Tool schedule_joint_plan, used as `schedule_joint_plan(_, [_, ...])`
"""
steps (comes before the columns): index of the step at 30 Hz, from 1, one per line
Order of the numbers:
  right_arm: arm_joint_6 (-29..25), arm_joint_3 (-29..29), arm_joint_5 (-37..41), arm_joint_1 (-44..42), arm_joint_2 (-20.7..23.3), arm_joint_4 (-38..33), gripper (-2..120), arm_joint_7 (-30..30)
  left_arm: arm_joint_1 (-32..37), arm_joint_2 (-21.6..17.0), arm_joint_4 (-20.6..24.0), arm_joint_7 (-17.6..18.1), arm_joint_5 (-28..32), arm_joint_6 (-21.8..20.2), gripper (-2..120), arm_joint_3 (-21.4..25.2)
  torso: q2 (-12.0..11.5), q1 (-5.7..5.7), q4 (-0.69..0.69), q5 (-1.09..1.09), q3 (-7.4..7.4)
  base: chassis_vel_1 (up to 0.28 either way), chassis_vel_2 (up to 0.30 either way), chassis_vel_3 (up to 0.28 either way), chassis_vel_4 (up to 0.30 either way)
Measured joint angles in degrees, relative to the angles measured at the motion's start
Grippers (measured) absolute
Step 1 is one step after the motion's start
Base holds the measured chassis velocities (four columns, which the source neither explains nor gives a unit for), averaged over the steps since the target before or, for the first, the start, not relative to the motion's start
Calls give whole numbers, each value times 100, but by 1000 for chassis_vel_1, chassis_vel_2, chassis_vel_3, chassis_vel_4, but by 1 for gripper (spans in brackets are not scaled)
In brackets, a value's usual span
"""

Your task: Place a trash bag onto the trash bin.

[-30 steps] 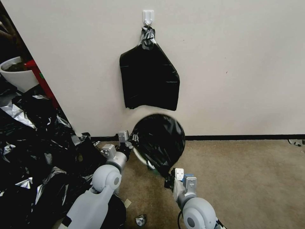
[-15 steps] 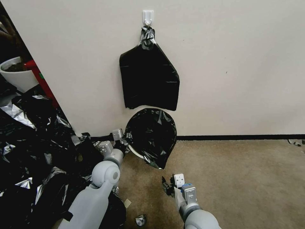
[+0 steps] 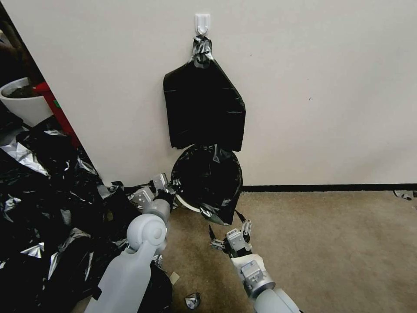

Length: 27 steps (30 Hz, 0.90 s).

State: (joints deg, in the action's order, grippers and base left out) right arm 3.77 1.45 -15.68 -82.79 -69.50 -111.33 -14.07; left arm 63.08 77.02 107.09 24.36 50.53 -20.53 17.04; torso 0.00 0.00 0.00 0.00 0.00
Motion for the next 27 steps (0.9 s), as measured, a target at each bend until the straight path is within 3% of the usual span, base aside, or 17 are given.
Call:
schedule_joint_plan(12, [-387,184,-394,-48,-129,119,40,-677,33,143,108,373,285,-71,3,34,0,0,0,0,0,0,0,0,0])
schedule_joint_plan(23, [-603,304,-176,93,-321,340,0,-673,73,181,183,503,479,-113,3,93,0,0,0,-3,0,0,0,0,0])
schedule_joint_plan(27, [-667,275,-155,117,-384,379,0,-639,88,167,203,503,501,-117,3,97,0,0,1,-3,0,0,0,0,0])
